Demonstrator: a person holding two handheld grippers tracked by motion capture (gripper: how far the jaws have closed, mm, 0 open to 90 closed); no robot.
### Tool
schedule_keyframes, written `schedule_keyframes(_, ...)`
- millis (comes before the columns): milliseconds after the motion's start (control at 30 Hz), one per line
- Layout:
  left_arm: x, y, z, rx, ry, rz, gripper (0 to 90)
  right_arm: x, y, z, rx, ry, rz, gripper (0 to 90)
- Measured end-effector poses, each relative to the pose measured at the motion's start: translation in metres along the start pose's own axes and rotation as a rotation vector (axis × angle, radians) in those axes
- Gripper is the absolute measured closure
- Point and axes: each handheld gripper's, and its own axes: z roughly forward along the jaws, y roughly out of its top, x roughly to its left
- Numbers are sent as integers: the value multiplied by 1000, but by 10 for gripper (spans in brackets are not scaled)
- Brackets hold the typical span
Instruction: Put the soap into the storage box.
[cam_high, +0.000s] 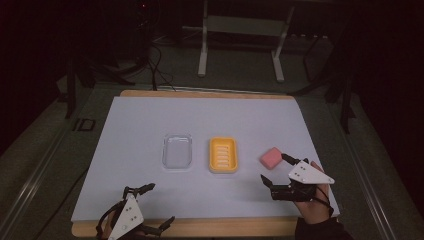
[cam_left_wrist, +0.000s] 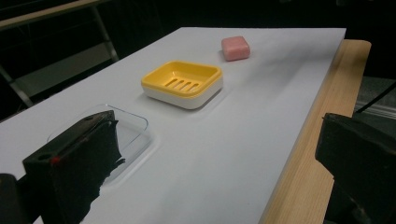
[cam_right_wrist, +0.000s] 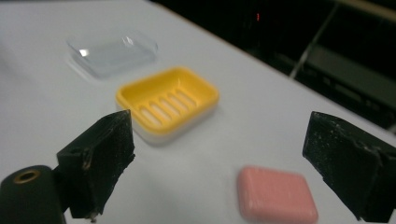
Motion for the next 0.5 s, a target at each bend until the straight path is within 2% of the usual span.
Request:
schedule_keyframes(67,0,0,0,0,1,1,5,-2,0,2,44,-16,22,88)
schedule_keyframes(133,0,0,0,0,1,1,5,-5,1,4,92,-26,67,88)
schedule_keyframes(233,0,0,0,3,1,3,5,-11,1,8,161,-8,142,88)
schedule_keyframes(300,0,0,0,2,2,2,4,-13,0,9,205,-27,177,88)
schedule_keyframes(400,0,0,1,7,3,4,5,-15,1,10,234,-66,203,87)
schedule_keyframes(433,0,0,1,8,4,4,5,-16,1,10,242,-59,210,88)
schedule_keyframes(500,-1,0,1,7,4,5,5,-17,1,12,247,-51,194,88)
